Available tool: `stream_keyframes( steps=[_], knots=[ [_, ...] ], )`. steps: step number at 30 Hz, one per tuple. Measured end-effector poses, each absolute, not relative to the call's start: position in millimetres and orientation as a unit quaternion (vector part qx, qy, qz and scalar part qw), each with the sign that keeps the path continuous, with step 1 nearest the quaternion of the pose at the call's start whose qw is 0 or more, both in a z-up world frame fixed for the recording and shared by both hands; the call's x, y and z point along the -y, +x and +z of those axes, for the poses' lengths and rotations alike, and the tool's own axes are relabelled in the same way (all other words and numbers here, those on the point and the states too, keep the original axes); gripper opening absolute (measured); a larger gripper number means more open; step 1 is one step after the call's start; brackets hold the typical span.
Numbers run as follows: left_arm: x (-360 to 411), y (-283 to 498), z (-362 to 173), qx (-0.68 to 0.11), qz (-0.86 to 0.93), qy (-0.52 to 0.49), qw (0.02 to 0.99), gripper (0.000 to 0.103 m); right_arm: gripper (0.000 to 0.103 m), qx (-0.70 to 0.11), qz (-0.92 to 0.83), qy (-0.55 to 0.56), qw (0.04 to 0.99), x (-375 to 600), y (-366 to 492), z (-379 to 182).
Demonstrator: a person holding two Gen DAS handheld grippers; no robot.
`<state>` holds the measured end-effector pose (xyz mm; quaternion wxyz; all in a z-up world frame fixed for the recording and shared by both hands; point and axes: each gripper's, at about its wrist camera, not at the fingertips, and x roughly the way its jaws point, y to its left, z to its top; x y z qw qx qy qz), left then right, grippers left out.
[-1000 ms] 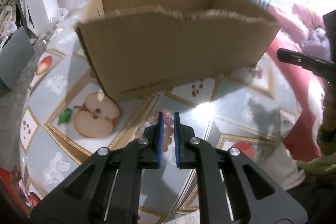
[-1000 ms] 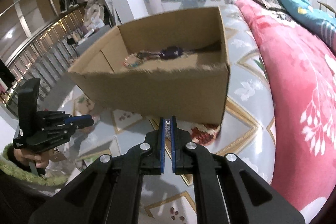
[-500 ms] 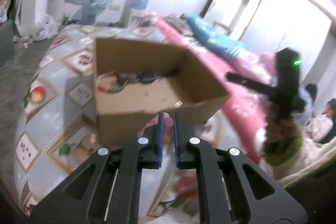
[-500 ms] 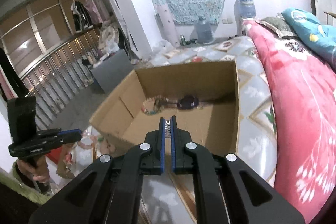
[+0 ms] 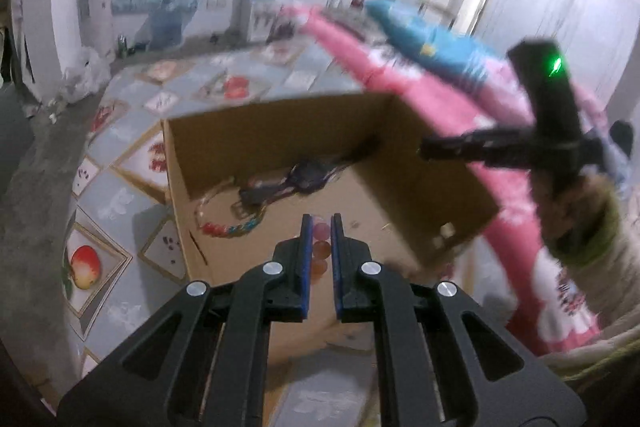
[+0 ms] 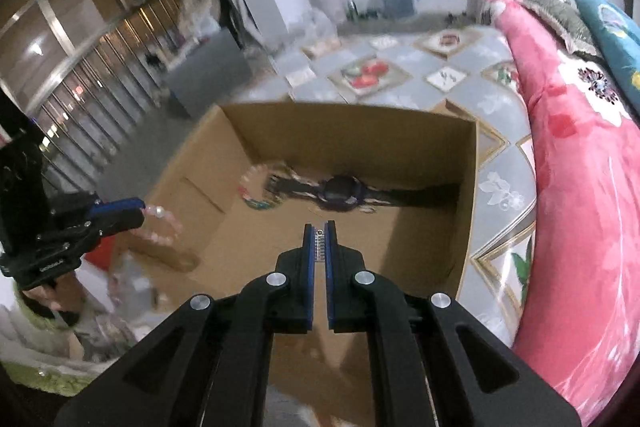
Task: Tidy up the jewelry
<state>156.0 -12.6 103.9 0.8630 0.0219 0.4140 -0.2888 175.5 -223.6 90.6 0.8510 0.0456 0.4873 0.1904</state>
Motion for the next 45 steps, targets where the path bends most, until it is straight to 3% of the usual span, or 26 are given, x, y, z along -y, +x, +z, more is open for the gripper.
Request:
stream_keyframes(
  steps=[13, 25, 29, 33, 36, 39, 45],
  knots=[
    [43, 194, 44, -0.509, -0.26, 0.105, 0.813, 0.008, 0.005, -0.565, 0.135, -0.058, 0.812, 202, 224, 48],
    [22, 182, 74, -0.471, -0.251, 0.05, 0.844, 0.019, 0.006, -0.534, 0.14, -0.014, 0.834, 219, 217, 73],
    [9, 172, 96, -0.432, -0.243, 0.028, 0.868, 0.032, 0.013, -0.494, 0.136, 0.022, 0.858, 240, 196, 101],
    [-9, 160, 118, -0.392, -0.211, 0.015, 0.895, 0.059, 0.027, -0.443, 0.112, 0.077, 0.886, 269, 165, 126],
    [-26, 156, 122, -0.383, -0.193, -0.015, 0.903, 0.073, 0.041, -0.425, 0.083, 0.134, 0.892, 295, 144, 126],
    [-38, 158, 107, -0.413, -0.181, -0.049, 0.891, 0.075, 0.047, -0.432, 0.064, 0.182, 0.881, 312, 131, 108],
    [-38, 155, 67, -0.482, -0.181, -0.099, 0.852, 0.075, 0.049, -0.495, 0.05, 0.214, 0.841, 314, 119, 58]
  ],
)
